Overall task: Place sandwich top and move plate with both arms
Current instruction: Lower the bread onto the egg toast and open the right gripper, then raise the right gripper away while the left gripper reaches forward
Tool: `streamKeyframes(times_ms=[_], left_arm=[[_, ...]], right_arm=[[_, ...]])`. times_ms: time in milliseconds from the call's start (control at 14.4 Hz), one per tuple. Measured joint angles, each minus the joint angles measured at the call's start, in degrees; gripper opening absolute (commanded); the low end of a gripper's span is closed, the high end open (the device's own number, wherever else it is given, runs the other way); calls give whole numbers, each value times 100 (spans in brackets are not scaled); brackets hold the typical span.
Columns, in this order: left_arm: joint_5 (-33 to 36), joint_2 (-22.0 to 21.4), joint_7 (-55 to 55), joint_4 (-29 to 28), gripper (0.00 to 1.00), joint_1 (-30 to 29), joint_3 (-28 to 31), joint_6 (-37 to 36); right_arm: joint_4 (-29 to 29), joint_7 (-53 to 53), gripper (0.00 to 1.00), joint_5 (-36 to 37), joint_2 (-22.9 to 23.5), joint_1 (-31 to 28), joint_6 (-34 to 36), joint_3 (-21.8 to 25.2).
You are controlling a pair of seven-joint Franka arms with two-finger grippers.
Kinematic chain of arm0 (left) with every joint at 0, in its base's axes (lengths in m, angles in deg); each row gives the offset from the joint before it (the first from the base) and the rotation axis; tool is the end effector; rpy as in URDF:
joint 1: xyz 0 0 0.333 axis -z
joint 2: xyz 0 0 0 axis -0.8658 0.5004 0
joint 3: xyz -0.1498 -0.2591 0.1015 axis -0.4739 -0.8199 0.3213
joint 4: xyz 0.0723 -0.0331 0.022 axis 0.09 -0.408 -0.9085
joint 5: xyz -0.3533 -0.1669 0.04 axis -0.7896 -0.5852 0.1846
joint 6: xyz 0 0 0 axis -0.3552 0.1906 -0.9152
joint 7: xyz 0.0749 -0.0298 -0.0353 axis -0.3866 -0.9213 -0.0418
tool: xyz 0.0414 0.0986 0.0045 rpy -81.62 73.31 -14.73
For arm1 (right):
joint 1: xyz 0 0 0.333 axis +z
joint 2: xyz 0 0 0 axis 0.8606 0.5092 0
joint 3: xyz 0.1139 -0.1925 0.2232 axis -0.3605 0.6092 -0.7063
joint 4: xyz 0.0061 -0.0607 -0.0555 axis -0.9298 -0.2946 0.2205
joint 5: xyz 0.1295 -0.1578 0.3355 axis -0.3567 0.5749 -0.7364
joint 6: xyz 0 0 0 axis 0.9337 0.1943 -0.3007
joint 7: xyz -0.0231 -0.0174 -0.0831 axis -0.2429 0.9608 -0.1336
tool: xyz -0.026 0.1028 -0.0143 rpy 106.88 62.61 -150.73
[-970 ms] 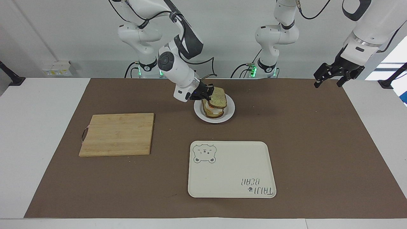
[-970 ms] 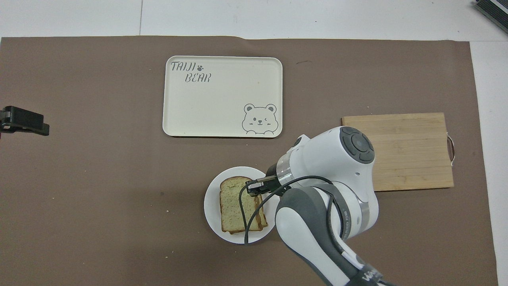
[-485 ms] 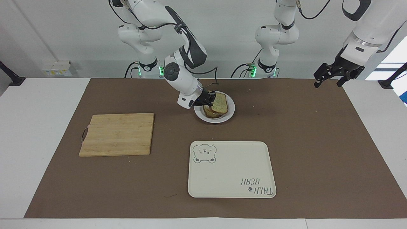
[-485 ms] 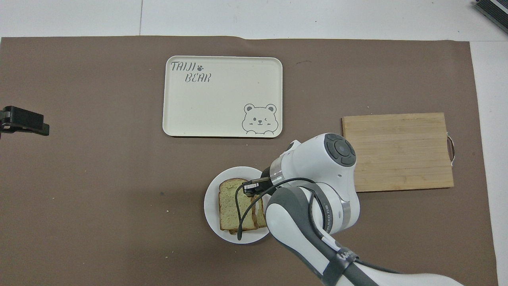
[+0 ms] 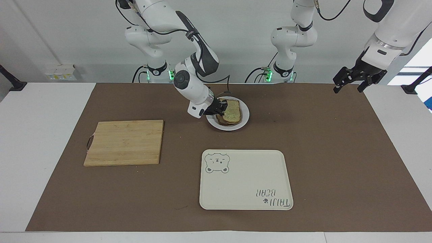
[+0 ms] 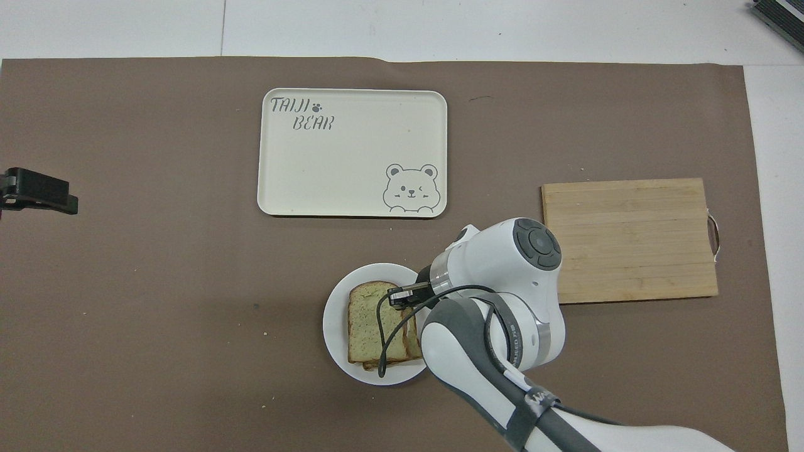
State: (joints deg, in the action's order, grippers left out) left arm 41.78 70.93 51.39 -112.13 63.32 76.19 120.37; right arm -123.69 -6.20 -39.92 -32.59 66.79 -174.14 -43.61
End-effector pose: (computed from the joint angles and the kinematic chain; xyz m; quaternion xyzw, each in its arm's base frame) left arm 0.5479 -0.0112 0.6389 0.9998 0.0062 -0.0057 0.0177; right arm 0.4758 0.3159 0.3244 -0.9654 -0.0635 0.0896 0.2367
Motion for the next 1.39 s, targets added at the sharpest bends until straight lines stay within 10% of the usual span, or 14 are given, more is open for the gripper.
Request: streamKeyframes(times_ms=[139,208,277,346,901,1386], left_arm=[[0,0,0,0,100,0,0,0],[0,0,0,0,100,0,0,0],[0,0,0,0,100,0,0,0],[0,0,0,0,100,0,0,0],[0,0,0,0,100,0,0,0],[0,0,0,0,100,0,0,0]], right_arm=[[-2,-84,0,0,25,-18,-18,23],[-2,-85,18,0,26,-26,-18,30],[-2,-85,72,0,26,-27,-19,35],[-1,-85,100,0,26,-26,-19,35],[346,-90,100,97,-13,-31,-110,80],[451,-90,100,1797,-384,-643,8,151]])
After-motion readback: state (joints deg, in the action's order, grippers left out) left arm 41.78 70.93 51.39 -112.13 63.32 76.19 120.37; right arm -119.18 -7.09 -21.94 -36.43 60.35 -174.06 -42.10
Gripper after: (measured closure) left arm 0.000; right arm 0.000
